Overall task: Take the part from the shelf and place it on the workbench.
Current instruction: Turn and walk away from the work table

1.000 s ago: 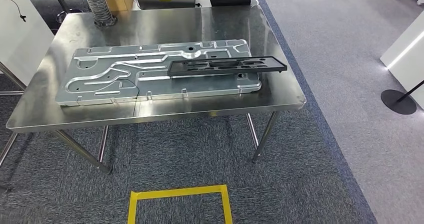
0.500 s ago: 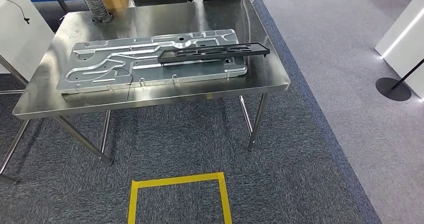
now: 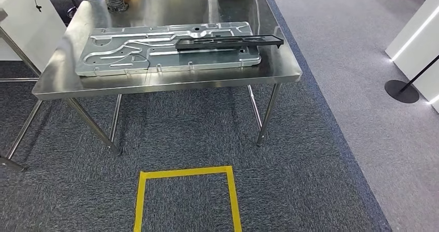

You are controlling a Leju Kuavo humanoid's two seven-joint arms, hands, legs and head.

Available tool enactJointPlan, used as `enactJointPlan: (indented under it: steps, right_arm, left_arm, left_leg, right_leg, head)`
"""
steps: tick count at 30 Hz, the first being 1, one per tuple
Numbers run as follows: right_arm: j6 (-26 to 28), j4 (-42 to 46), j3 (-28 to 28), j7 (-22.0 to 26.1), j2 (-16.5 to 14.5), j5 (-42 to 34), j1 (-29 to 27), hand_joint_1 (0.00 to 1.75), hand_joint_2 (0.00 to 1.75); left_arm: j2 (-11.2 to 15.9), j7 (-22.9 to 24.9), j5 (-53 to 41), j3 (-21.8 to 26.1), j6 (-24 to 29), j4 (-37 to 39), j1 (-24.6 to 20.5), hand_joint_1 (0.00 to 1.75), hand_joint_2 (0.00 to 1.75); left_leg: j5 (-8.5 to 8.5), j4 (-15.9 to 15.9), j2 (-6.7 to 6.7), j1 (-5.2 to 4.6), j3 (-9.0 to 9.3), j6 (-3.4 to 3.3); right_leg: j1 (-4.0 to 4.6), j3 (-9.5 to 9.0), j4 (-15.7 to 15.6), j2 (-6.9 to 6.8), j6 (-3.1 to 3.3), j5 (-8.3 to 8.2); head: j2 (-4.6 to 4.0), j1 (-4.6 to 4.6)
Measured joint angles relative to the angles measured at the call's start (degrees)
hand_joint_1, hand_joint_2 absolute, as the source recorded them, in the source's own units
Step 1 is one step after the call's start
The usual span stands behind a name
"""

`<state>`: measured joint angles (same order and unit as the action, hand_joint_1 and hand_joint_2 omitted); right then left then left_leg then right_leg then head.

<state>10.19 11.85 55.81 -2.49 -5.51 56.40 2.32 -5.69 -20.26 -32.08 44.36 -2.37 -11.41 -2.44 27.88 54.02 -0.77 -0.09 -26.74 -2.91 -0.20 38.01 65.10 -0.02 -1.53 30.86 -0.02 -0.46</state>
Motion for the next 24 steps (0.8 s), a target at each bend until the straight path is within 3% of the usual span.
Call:
enactJointPlan:
  steps: [1, 2, 3, 4, 6, 8, 9, 11, 12, 13, 16, 17, 18, 19, 20, 22, 24]
  right_arm:
    - [-0.1, -0.1, 0.1, -0.2, 0.0, 0.0, 0.0, 0.00, 0.00]
    - [-0.2, -0.1, 0.1, -0.4, -0.1, 0.0, 0.0, 0.00, 0.00]
    - [-0.4, -0.2, 0.1, -0.5, -0.1, 0.0, 0.0, 0.00, 0.00]
    - [-0.6, -0.2, 0.1, -0.6, -0.1, 0.0, 0.0, 0.00, 0.00]
    - [-1.2, -0.2, 0.2, -0.7, -0.1, -0.1, 0.1, 0.00, 0.00]
    - [-1.8, -0.2, 0.2, -0.7, -0.1, -0.3, 0.4, 0.00, 0.00]
    - [-2.1, -0.2, 0.3, -0.7, -0.1, -0.5, 0.5, 0.00, 0.00]
    - [-2.5, -0.3, 0.5, -0.8, -0.3, -0.5, 0.6, 0.00, 0.00]
    - [-2.6, -0.4, 0.6, -0.8, -0.4, -0.5, 0.6, 0.00, 0.00]
    - [-2.8, -0.4, 0.6, -0.9, -0.5, -0.5, 0.7, 0.00, 0.00]
    - [-3.0, -0.4, 0.6, -1.0, -0.5, -0.4, 0.7, 0.00, 0.00]
    - [-3.2, -0.4, 0.6, -1.1, -0.5, -0.2, 0.7, 0.00, 0.00]
    - [-3.2, -0.4, 0.6, -1.1, -0.5, -0.1, 0.7, 0.00, 0.00]
    - [-3.3, -0.4, 0.6, -1.1, -0.6, 0.0, 0.7, 0.00, 0.00]
    - [-3.3, -0.4, 0.6, -1.1, -0.6, 0.0, 0.7, 0.00, 0.00]
    - [-3.4, -0.4, 0.6, -1.1, -0.6, 0.0, 0.7, 0.00, 0.00]
    - [-3.5, -0.4, 0.6, -1.0, -0.7, 0.0, 0.7, 0.00, 0.00]
  left_arm:
    - [0.0, 0.0, 0.0, 0.0, 0.0, 0.0, 0.0, 0.00, 0.00]
    - [0.0, 0.0, 0.0, 0.0, 0.0, 0.0, 0.0, 0.00, 0.00]
    - [0.0, 0.0, 0.0, 0.0, 0.0, 0.0, 0.1, 0.00, 0.00]
    - [0.0, 0.0, 0.0, 0.0, 0.0, 0.0, 0.0, 0.00, 0.00]
    - [0.0, 0.1, 0.0, 0.1, 0.0, 0.0, 0.0, 0.00, 0.00]
    - [0.0, 0.2, -0.1, 0.1, 0.0, 0.0, 0.0, 0.00, 0.00]
    - [0.0, 0.3, -0.1, 0.1, 0.0, 0.0, -0.1, 0.00, 0.00]
    - [0.0, 0.4, -0.3, 0.1, 0.0, 0.0, 0.0, 0.00, 0.00]
    - [0.0, 0.5, -0.4, 0.1, 0.0, 0.0, 0.0, 0.00, 0.00]
    - [0.0, 0.6, -0.4, 0.1, 0.0, 0.0, 0.1, 0.00, 0.00]
    - [0.0, 1.1, -0.6, 0.2, 0.0, 0.0, 0.1, 0.00, 0.00]
    - [-0.1, 1.3, -0.6, 0.2, 0.1, 0.0, 0.1, 0.00, 0.00]
    - [-0.1, 1.4, -0.6, 0.2, 0.3, 0.0, 0.1, 0.00, 0.00]
    - [-0.1, 1.5, -0.6, 0.2, 0.5, 0.0, 0.1, 0.00, 0.00]
    - [-0.2, 1.6, -0.6, 0.2, 0.8, 0.0, 0.0, 0.00, 0.00]
    - [-0.2, 1.9, -0.5, 0.3, 1.2, 0.0, -0.1, 0.00, 0.00]
    - [-0.1, 2.4, -0.3, 0.3, 1.4, 0.0, -0.3, 0.00, 0.00]
  left_leg:
    - [-0.71, 0.1, -0.01, -0.04, -0.99, 0.02]
    - [-1.40, 0.3, -0.04, -0.06, -2.07, 0.10]
    - [-2.03, 0.6, -0.08, -0.05, -3.16, 0.22]
    - [-2.59, 1.0, -0.12, 0.01, -4.26, 0.38]
    - [-3.47, 1.9, -0.14, 0.10, -6.21, 0.75]
    - [-4.20, 2.8, -0.11, 0.00, -7.48, 1.30]
    - [-4.63, 3.1, -0.12, -0.04, -7.81, 1.62]
    - [-5.46, 3.2, -0.10, 0.00, -8.17, 2.30]
    - [-5.03, 3.6, 0.00, 0.08, -8.47, 2.59]
    - [-3.50, 4.8, 0.12, 0.16, -9.01, 2.86]
    - [4.89, 14.5, 0.31, 0.48, -11.62, 3.46]
    - [6.28, 17.8, 0.31, 0.56, -12.09, 3.58]
    - [6.16, 19.6, 0.31, 0.60, -11.84, 3.62]
    - [4.93, 19.5, 0.31, 0.63, -10.73, 3.55]
    - [3.20, 17.4, 0.31, 0.64, -8.56, 3.36]
    - [1.82, 9.0, 0.32, 0.48, -2.12, 2.70]
    - [3.07, 2.2, 0.29, 0.21, 2.20, 2.15]
  right_leg:
    - [-0.11, 0.75, 3.8, 0.00, -0.18, 2.39]
    - [-0.18, 1.03, 6.8, -0.01, -0.33, 3.41]
    - [-0.22, 0.52, 8.2, -0.01, -0.43, 2.97]
    - [-0.24, -1.04, 7.5, -0.01, -0.48, 1.52]
    - [-0.27, -6.97, 0.6, -0.01, -0.40, -1.05]
    - [-0.13, -12.54, -7.5, 0.02, 0.04, -0.42]
    - [-0.01, -13.79, -9.7, 0.03, 0.37, 0.23]
    - [0.01, -13.55, -10.6, -0.06, 1.21, 0.05]
    - [-0.05, -13.13, -10.6, -0.19, 1.68, -0.48]
    - [-0.13, -12.57, -10.6, -0.33, 2.16, -1.10]
    - [0.07, -10.17, -10.6, -0.56, 2.87, -3.07]
    - [0.19, -9.25, -10.4, -0.58, 2.87, -3.67]
    - [0.28, -8.28, -10.2, -0.59, 2.84, -4.21]
    - [0.35, -7.30, -9.9, -0.58, 2.77, -4.68]
    - [0.42, -6.37, -9.6, -0.57, 2.67, -5.10]
    - [0.55, -4.96, -9.0, -0.54, 2.31, -5.88]
    - [0.64, -4.29, -8.5, -0.61, 1.71, -6.60]
  head:
    - [0.00, 0.00]
    - [0.00, 0.00]
    - [0.00, 0.00]
    - [0.00, 0.00]
    - [0.01, 0.00]
    - [0.01, -0.01]
    - [0.01, -0.01]
    - [0.00, 0.01]
    - [0.00, 0.00]
    - [0.00, 0.00]
    - [0.00, 0.00]
    - [0.00, 0.00]
    - [0.00, 0.00]
    - [0.00, 0.00]
    - [0.00, 0.00]
    - [0.00, -0.01]
    - [0.01, -0.01]
